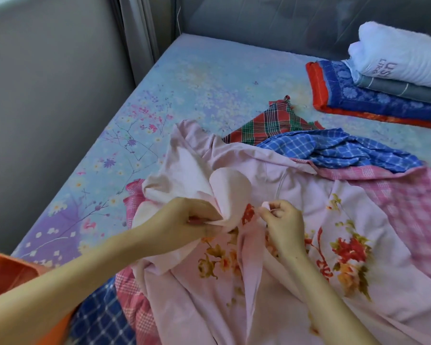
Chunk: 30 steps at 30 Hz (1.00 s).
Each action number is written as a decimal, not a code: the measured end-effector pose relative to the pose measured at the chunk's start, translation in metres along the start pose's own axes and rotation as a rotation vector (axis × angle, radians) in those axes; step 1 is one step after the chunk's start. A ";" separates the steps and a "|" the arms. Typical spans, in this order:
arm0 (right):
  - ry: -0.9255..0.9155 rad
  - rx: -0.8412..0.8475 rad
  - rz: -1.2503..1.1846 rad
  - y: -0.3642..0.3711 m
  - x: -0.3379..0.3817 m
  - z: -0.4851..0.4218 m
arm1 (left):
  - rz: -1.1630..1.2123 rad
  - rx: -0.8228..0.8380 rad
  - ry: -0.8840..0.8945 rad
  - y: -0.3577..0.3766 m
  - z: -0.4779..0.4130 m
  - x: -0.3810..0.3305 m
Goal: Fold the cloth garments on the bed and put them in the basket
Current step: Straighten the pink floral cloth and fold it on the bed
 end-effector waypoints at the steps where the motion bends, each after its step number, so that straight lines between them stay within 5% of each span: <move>1: 0.001 -0.010 -0.010 -0.010 -0.001 0.004 | 0.021 0.055 -0.008 0.008 0.006 -0.008; 6: 0.109 -0.044 -0.003 -0.050 -0.033 0.023 | -0.502 0.319 -0.099 0.053 0.014 0.017; 10: 0.200 -0.035 0.020 -0.073 -0.068 0.035 | -0.952 0.876 -0.321 0.084 0.034 0.081; 13: 0.274 -0.029 0.044 -0.086 -0.093 0.039 | -0.949 1.074 -0.543 0.097 0.050 0.116; 15: 0.314 -0.026 0.068 -0.090 -0.109 0.039 | -0.918 0.877 -0.524 0.104 0.045 0.126; 18: 0.331 -0.027 0.076 -0.088 -0.121 0.035 | -0.874 0.373 -0.446 0.110 0.018 0.133; 21: 0.332 -0.026 0.069 -0.082 -0.126 0.029 | -0.709 0.086 -0.508 0.118 -0.019 0.148; 26: 0.265 0.023 0.090 -0.077 -0.126 0.015 | -0.478 0.068 -0.589 0.145 -0.074 0.180; 30: 0.237 0.045 0.106 -0.077 -0.122 0.009 | -0.685 0.165 -0.438 0.172 -0.100 0.179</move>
Point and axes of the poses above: each hand's wrist, its own z-axis away from the middle knuckle, its own y-axis out of the palm, x = y × z, the point moved 3 cm from there along -z, towards the middle knuckle, and after that the axes turned 2 degrees about -x, right-handed, at the moved point
